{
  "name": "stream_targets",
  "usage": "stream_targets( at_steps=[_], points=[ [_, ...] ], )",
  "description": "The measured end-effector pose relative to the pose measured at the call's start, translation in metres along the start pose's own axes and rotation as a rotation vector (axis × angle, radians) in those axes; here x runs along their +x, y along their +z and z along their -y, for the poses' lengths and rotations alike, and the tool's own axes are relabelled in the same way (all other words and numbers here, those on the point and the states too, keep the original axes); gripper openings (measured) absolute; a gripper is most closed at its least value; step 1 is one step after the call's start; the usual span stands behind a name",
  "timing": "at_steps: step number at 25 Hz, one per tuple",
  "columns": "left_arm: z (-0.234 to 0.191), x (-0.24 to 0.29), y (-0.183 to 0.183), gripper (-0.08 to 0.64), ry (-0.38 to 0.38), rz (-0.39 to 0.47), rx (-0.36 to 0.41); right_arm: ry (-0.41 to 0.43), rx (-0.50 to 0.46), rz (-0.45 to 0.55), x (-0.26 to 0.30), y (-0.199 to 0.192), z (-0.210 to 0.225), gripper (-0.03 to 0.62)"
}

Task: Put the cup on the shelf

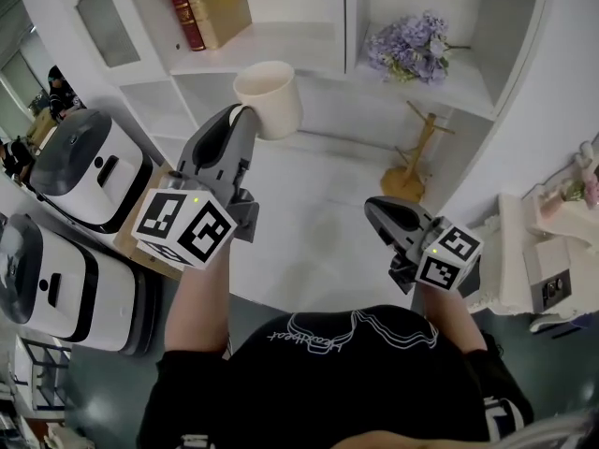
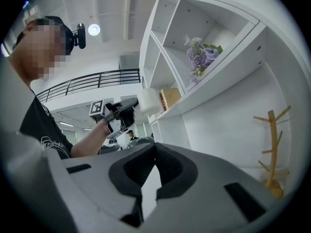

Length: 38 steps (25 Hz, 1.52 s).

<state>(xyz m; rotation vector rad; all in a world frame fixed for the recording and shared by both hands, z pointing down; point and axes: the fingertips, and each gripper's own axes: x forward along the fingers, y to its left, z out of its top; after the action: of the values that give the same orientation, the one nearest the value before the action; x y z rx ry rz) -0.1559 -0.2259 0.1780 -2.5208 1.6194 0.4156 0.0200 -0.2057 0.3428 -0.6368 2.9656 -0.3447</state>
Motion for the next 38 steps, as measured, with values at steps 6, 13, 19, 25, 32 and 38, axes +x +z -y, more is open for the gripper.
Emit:
stream_targets(
  at_steps=[6,13,19,25,32,38],
  points=[
    [-0.020,0.036,0.019,0.048,-0.036,0.035,0.015,-0.033,-0.030,-0.002,0.019,0.011,0.005,0.006],
    [-0.046,0.070,0.011,0.048,-0.032,0.010,0.033,-0.064,-0.050,0.007,0.035,0.018,0.013,0.006],
    [-0.061,0.092,0.007,0.049,-0.028,-0.005,0.047,-0.090,-0.047,-0.001,0.039,0.012,0.020,0.006],
    [-0.072,0.117,-0.001,0.049,-0.023,-0.028,0.055,-0.121,-0.054,-0.010,0.038,0.012,0.028,0.006],
    [-0.077,0.139,-0.009,0.049,-0.020,-0.049,0.040,-0.142,-0.037,-0.025,0.037,0.006,0.043,0.006],
    [-0.081,0.158,-0.016,0.049,-0.016,-0.089,0.026,-0.136,-0.026,-0.035,0.039,0.002,0.047,0.006]
  ],
)
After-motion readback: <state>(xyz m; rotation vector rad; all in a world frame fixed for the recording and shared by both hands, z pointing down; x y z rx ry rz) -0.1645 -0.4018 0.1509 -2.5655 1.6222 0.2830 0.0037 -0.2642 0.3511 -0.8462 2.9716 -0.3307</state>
